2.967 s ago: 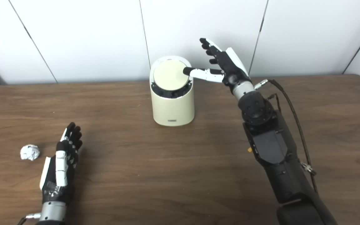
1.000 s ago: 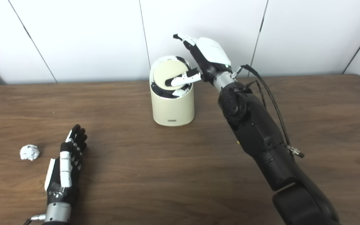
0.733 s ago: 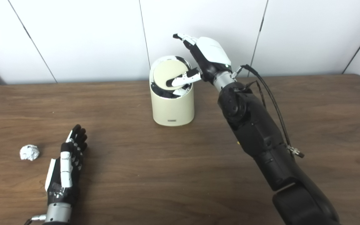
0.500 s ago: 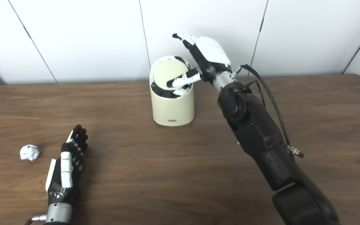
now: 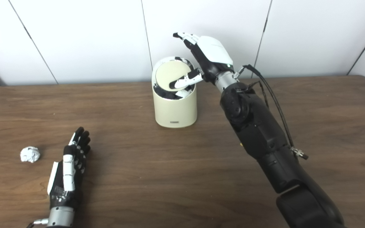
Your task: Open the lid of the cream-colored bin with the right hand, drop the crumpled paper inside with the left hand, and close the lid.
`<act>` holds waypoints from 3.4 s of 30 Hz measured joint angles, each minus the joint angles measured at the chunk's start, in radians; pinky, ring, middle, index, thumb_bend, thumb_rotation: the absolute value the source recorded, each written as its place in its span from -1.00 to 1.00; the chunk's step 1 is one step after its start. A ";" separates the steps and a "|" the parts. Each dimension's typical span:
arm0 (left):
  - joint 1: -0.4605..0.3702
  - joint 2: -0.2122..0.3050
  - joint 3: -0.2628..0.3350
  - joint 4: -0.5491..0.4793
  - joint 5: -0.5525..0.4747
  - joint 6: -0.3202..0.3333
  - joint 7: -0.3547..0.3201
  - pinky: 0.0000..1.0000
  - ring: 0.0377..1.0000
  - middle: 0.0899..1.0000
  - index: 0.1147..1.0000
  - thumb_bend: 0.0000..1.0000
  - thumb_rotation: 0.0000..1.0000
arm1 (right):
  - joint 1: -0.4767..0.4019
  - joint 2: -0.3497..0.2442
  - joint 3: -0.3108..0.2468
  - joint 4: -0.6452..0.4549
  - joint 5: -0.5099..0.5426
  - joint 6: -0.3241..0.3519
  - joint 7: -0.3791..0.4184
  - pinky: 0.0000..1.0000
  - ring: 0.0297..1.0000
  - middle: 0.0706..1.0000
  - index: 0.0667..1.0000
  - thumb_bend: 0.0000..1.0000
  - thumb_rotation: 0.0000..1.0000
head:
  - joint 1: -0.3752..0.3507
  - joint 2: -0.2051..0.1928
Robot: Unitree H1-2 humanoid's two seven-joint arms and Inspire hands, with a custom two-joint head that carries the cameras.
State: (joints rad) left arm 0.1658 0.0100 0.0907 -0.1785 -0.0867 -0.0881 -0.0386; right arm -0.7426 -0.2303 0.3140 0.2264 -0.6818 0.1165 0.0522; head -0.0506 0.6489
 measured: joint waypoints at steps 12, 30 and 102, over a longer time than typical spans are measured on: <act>0.000 0.000 -0.002 0.000 -0.002 0.000 0.000 1.00 0.96 0.93 0.97 0.25 1.00 | 0.000 -0.002 0.004 -0.018 -0.003 0.000 0.021 0.91 0.93 0.87 0.79 0.87 -0.81 | 0.002 0.008; 0.007 0.000 -0.005 -0.009 -0.002 0.026 0.000 1.00 0.96 0.93 0.97 0.22 1.00 | 0.005 0.012 -0.053 -0.014 0.029 0.008 0.022 0.67 0.78 0.80 0.77 0.42 0.11 | 0.002 0.009; 0.012 0.017 -0.020 -0.020 -0.010 0.034 0.007 1.00 0.95 0.96 0.96 0.24 1.00 | 0.599 0.148 -0.427 -0.505 0.721 0.350 0.070 0.92 0.90 0.84 0.75 0.13 1.00 | -0.021 0.052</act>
State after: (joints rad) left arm 0.1782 0.0274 0.0711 -0.1982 -0.0969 -0.0537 -0.0318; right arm -0.1434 -0.0825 -0.1130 -0.2791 0.0394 0.4663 0.1219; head -0.0721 0.7010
